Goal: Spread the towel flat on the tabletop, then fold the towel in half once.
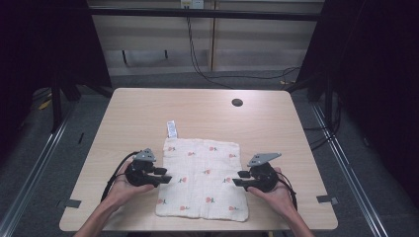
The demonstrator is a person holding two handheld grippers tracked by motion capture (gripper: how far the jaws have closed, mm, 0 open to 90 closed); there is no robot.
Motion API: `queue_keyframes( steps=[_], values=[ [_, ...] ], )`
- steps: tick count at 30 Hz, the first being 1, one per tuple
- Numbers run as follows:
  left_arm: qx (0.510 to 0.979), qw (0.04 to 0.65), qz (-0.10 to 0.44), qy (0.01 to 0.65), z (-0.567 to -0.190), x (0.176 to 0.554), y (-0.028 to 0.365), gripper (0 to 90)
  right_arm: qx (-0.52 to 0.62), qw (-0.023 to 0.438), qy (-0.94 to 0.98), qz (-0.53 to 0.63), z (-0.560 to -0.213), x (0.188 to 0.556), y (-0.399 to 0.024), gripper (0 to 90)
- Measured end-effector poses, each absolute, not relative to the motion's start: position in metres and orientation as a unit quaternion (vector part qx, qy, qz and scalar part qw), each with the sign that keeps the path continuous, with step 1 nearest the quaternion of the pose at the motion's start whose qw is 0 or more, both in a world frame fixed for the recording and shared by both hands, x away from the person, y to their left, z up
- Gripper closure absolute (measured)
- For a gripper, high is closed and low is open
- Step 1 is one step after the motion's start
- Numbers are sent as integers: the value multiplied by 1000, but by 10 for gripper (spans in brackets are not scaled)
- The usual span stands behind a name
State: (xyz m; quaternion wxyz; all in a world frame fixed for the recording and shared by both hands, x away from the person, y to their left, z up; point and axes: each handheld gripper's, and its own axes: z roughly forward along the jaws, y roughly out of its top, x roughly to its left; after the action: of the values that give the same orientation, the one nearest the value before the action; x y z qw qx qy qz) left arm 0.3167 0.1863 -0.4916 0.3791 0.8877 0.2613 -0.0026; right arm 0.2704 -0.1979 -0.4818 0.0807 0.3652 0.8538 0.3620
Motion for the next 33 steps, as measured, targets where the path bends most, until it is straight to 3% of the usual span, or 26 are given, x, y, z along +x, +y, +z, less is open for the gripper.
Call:
queue_keyframes(
  steps=[5, 10, 22, 24, 27, 29, 33],
  values=[
    [895, 364, 19, 258, -494, 309, 181, 634, 357, 86, 867, 338, -493, 274, -192, 643],
    [896, 365, 26, 253, -495, 302, 179, 880, 354, 120, 868, 327, -494, 272, -194, 869],
    [893, 374, -13, 248, -496, 292, 180, 895, 367, 83, 866, 329, -491, 260, -210, 900],
    [891, 379, -20, 250, -497, 294, 180, 878, 362, 81, 867, 334, -492, 260, -210, 896],
    [883, 390, -19, 260, -493, 298, 182, 693, 372, 79, 856, 349, -489, 262, -212, 812],
    [876, 402, -17, 266, -488, 304, 185, 645, 380, 79, 843, 373, -483, 266, -217, 743],
    [867, 407, 2, 287, -484, 321, 191, 576, 400, 86, 826, 387, -475, 282, -224, 701]
  ],
)
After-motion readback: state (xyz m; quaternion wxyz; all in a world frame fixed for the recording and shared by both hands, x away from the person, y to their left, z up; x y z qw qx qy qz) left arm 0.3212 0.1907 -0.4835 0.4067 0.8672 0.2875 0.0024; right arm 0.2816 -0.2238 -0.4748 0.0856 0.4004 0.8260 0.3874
